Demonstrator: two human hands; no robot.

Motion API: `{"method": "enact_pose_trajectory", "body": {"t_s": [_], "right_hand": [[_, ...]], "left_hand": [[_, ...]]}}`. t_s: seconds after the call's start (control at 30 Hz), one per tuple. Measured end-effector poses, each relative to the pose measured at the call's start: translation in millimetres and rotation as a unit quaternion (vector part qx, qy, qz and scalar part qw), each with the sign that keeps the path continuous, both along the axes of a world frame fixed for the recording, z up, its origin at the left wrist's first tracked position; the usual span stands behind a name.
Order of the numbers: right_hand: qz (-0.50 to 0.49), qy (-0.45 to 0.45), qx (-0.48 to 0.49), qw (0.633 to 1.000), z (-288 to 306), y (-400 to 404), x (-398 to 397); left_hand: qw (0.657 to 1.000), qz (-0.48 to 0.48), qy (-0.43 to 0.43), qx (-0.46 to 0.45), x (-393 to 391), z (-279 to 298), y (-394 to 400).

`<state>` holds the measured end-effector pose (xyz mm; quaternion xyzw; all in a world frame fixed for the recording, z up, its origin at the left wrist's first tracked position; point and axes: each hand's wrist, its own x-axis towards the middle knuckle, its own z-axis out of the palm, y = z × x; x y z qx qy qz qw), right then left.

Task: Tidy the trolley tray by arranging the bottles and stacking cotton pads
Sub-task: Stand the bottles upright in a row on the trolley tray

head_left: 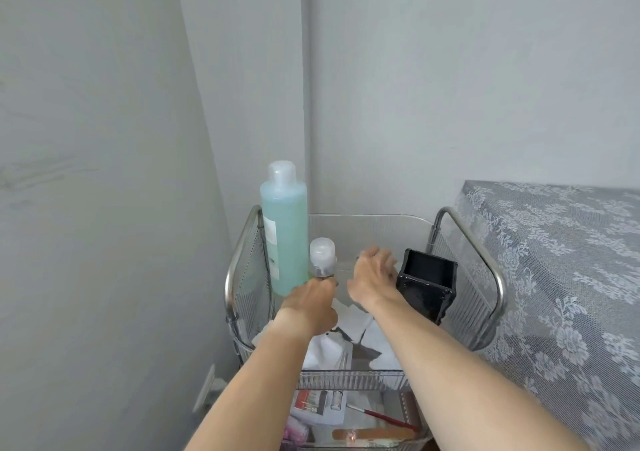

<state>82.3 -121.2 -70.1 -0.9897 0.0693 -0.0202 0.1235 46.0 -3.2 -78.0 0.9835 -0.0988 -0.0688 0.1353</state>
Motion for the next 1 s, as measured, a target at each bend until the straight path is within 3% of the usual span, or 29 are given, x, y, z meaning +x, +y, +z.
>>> {"method": "enact_pose_trajectory", "body": {"t_s": [0.07,0.2,0.27,0.37,0.47,0.67,1.0], "right_hand": [[0.000,0.035,-0.039,0.999,-5,2,-1],[-0.013,0.074,-0.019,0.997,-13,2,-4],[-0.015,0.072,-0.004,0.997,-14,2,-5],[-0.026,0.050,0.026,0.998,-11,1,-7],[-0.031,0.005,0.051,0.998,-5,1,-9],[0.028,-0.099,0.037,0.994,13,3,-7],[0.107,-0.069,0.059,0.990,21,5,8]], "left_hand": [[1.000,0.001,-0.014,0.018,0,0,0],[0.996,0.047,-0.053,0.045,1,3,1],[0.994,0.074,-0.083,0.021,2,10,2],[0.975,0.094,-0.195,-0.042,3,17,1],[0.959,0.055,-0.263,-0.088,7,18,-1],[0.963,-0.036,-0.267,0.019,23,20,-2],[0.975,-0.036,-0.212,0.060,16,14,1]]}}
